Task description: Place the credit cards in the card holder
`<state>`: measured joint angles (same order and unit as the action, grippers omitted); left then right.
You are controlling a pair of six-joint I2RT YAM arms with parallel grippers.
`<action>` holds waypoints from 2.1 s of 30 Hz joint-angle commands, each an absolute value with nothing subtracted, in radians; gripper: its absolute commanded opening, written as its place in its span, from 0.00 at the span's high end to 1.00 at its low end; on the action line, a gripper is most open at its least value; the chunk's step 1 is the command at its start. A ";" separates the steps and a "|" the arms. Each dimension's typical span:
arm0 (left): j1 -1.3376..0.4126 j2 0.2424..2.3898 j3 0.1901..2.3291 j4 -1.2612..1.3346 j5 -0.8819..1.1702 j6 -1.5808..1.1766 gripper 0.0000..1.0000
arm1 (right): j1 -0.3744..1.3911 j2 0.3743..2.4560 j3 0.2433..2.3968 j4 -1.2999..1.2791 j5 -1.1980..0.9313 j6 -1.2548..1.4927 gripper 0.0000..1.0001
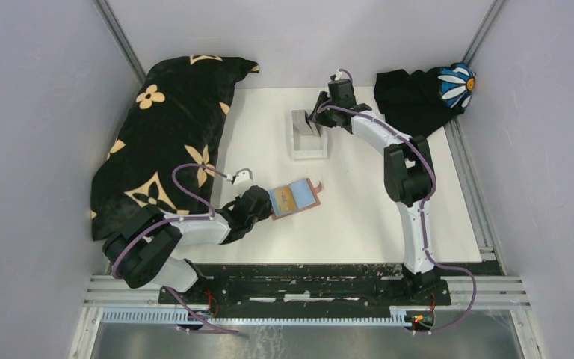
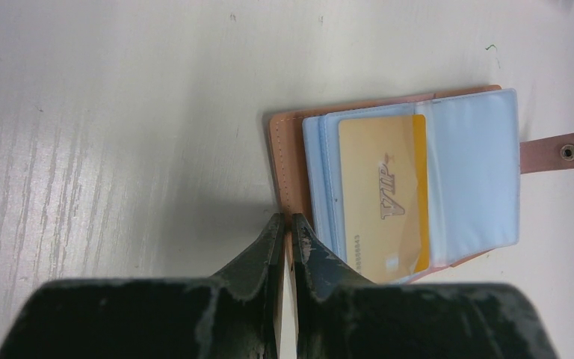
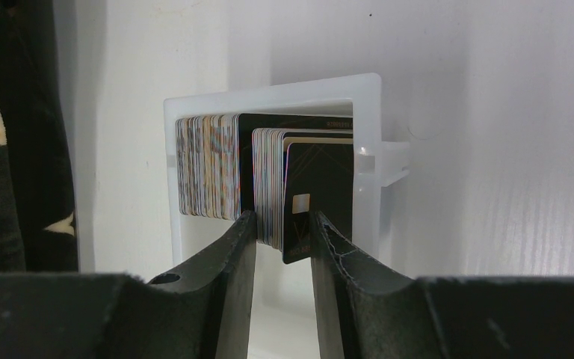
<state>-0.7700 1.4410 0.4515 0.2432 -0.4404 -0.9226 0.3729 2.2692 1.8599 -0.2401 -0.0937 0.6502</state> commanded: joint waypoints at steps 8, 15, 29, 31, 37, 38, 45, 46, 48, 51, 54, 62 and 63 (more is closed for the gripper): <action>-0.773 1.465 0.436 0.215 -0.425 -0.894 0.86 | 0.387 2.215 1.857 -0.212 -0.114 0.670 0.63; -0.772 1.464 0.441 0.212 -0.425 -0.890 0.86 | 0.389 2.219 1.865 -0.215 -0.118 0.670 0.64; -0.773 1.465 0.451 0.206 -0.425 -0.884 0.86 | 0.398 2.204 1.847 -0.191 -0.125 0.676 0.63; -0.772 1.465 0.449 0.206 -0.426 -0.886 0.86 | 0.398 2.206 1.847 -0.189 -0.128 0.676 0.62; -0.773 1.465 0.448 0.205 -0.425 -0.886 0.86 | 0.399 2.214 1.852 -0.190 -0.132 0.678 0.54; -0.772 1.465 0.447 0.205 -0.425 -0.888 0.86 | 0.400 2.216 1.852 -0.191 -0.132 0.679 0.54; -0.772 1.465 0.442 0.206 -0.423 -0.891 0.86 | 0.399 2.221 1.850 -0.191 -0.124 0.682 0.60; -0.772 1.464 0.441 0.207 -0.424 -0.893 0.86 | 0.398 2.221 1.850 -0.191 -0.123 0.682 0.61; -0.773 1.462 0.440 0.207 -0.425 -0.893 0.86 | 0.399 2.222 1.851 -0.190 -0.122 0.684 0.63; -0.772 1.461 0.438 0.206 -0.423 -0.892 0.86 | 0.400 2.222 1.849 -0.187 -0.124 0.688 0.67; -0.773 1.461 0.439 0.207 -0.423 -0.891 0.86 | 0.399 2.219 1.846 -0.179 -0.128 0.693 0.69; -0.773 1.463 0.446 0.206 -0.423 -0.886 0.86 | 0.400 2.209 1.837 -0.168 -0.131 0.698 0.76; -0.773 1.463 0.446 0.205 -0.422 -0.885 0.86 | 0.399 2.207 1.834 -0.168 -0.130 0.699 0.76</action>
<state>-0.7700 1.4418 0.4515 0.2436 -0.4400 -0.9222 0.3954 2.2654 1.8442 -0.2150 -0.1207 0.6876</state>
